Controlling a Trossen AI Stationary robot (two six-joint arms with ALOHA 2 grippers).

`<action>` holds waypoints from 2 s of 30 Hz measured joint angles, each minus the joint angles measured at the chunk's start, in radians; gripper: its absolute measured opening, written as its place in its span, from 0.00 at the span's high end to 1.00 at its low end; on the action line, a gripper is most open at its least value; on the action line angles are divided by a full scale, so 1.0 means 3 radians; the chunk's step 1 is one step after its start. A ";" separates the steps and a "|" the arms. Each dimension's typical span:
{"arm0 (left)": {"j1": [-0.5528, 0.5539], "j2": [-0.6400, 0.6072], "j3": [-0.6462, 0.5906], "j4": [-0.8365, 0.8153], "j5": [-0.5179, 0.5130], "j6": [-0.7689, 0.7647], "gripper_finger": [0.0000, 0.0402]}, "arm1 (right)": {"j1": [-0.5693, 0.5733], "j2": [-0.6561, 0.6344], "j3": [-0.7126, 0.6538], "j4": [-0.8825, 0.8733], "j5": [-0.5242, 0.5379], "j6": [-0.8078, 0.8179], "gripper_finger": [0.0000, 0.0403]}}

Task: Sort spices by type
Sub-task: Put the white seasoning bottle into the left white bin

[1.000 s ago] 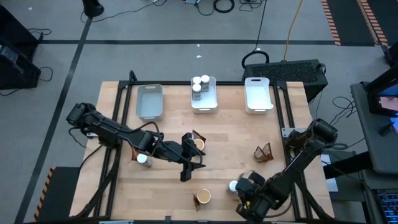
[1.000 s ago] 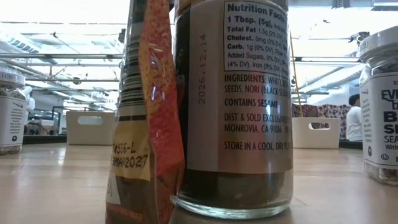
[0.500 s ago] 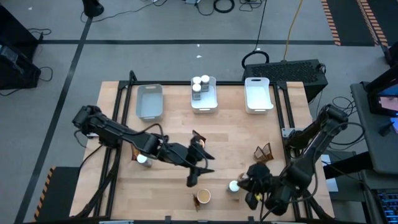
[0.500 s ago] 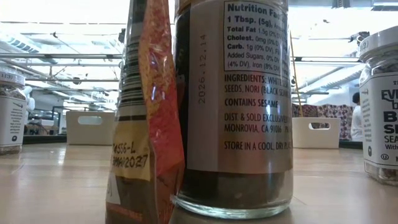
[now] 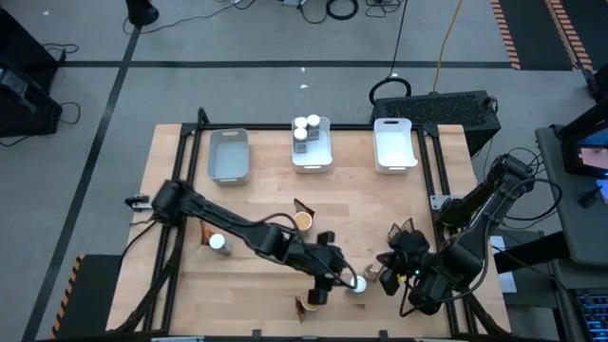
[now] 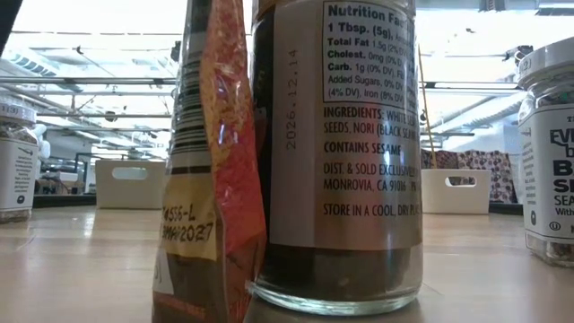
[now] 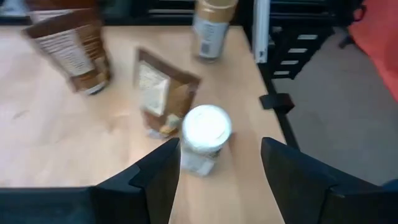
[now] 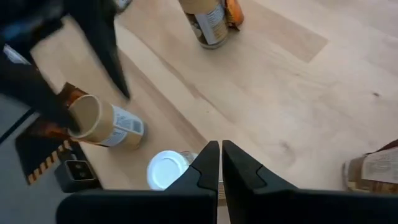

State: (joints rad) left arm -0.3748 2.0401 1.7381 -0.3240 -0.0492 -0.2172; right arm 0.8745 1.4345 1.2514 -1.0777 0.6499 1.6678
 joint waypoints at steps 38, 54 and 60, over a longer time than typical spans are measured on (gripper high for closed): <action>0.0001 0.0642 0.0236 0.0628 -0.0217 0.1120 0.16 | 0.0061 0.0010 0.0000 -0.0013 0.0012 -0.0125 1.00; 0.0117 0.0774 0.0237 0.0666 0.0249 0.1097 0.08 | 0.0061 0.0010 0.0000 -0.0056 0.0024 -0.0126 1.00; 0.0113 0.0837 0.0233 0.0738 0.0264 0.1097 0.08 | 0.0060 0.0010 0.0000 -0.0063 0.0024 -0.0125 1.00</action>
State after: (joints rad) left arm -0.3408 2.2912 1.8080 -0.1025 0.0299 0.1120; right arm 0.8925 1.4376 1.2514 -1.0966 0.6571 1.6302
